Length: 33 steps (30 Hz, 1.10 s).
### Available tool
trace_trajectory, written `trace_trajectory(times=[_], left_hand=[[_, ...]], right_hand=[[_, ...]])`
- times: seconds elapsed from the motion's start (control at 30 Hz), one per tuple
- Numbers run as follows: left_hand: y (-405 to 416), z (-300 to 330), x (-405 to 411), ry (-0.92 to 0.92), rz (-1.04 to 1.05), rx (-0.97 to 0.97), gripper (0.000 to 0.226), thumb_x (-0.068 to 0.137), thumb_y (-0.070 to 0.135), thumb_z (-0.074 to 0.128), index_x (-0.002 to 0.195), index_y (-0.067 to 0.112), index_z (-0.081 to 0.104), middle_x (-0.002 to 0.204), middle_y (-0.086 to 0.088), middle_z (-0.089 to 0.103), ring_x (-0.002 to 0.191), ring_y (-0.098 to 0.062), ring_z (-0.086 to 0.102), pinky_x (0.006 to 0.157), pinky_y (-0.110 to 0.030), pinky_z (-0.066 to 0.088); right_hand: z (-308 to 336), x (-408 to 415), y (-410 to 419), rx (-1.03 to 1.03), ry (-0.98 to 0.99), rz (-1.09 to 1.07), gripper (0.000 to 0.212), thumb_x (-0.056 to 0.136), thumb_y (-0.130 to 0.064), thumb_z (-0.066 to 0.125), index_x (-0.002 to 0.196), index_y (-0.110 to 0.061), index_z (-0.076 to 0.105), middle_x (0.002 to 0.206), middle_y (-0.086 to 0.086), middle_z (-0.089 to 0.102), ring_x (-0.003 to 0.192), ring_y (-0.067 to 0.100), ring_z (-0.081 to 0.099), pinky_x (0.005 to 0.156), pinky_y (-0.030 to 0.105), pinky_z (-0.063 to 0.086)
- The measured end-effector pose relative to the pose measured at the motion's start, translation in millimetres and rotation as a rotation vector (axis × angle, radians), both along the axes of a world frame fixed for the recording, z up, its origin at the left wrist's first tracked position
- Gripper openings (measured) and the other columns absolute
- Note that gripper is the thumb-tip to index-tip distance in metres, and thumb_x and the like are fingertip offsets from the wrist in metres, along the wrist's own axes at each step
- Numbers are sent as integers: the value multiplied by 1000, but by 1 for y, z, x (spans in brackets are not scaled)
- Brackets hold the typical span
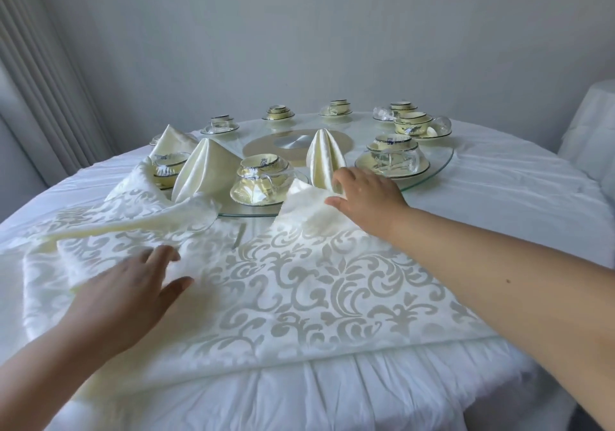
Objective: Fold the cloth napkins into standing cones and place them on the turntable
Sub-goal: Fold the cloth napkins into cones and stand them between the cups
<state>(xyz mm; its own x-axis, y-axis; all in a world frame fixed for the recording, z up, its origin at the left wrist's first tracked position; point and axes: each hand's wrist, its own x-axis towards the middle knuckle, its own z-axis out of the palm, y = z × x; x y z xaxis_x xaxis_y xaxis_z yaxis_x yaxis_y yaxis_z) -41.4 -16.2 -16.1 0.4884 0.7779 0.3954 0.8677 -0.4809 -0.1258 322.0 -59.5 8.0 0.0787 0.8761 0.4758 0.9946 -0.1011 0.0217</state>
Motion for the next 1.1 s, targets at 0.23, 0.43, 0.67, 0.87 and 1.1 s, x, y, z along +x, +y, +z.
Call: trace_trajectory(times=[0.23,0.43,0.67,0.87,1.1], left_hand=[[-88,17,44,-122,-484,-92,51,94,64,22,114,34,58,117,16,60,105,-6,59,88,-19,42],[-129,-39,70,161,-642,-80,77,90,74,21,143,22,43,147,2,44,134,-14,42,103,-34,29],[-138,-42,66,189,-617,-168,80,89,76,26,149,23,33,152,3,36,139,-15,34,104,-35,24],[-137,-35,61,-12,-642,-348,73,87,78,14,148,40,24,156,23,12,143,7,4,115,-19,4],[-122,-29,53,-341,-649,-484,60,90,70,25,119,35,64,125,29,55,121,15,43,100,-9,33]], right_hand=[[20,-23,-96,27,327,141,22,93,-43,52,96,-21,54,94,-8,55,87,13,53,75,31,44],[-30,-43,-192,-425,394,219,82,71,-83,9,142,-47,28,140,-38,19,132,-17,15,108,8,11],[-50,-54,-205,-534,171,165,101,51,-85,-29,144,-45,-18,143,-29,-31,135,-9,-29,115,23,-16],[-51,-72,-194,-469,172,238,104,59,-88,-18,150,-42,5,156,-25,-6,143,-5,-8,111,15,-10],[-57,-54,-173,-111,341,390,23,79,-52,59,90,-34,68,90,-20,57,89,1,52,80,20,45]])
